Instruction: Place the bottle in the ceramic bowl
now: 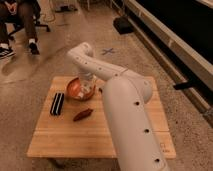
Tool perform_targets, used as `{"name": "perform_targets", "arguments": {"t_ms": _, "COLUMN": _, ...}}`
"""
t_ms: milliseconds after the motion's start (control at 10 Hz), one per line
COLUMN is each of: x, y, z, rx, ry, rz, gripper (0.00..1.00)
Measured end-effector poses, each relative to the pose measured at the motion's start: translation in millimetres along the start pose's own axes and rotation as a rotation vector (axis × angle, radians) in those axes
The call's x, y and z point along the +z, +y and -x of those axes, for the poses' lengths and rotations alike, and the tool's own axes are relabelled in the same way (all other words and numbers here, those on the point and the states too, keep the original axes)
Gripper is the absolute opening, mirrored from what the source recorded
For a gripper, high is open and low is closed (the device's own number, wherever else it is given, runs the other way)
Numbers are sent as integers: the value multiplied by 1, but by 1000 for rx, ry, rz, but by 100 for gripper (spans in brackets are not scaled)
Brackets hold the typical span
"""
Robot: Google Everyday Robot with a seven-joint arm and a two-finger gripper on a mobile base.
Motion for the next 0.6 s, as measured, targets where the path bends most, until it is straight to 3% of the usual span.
{"name": "perform_targets", "arguments": {"t_ms": 600, "x": 7, "y": 4, "z": -1, "rx": 14, "ry": 27, "rz": 18, "gripper": 69}}
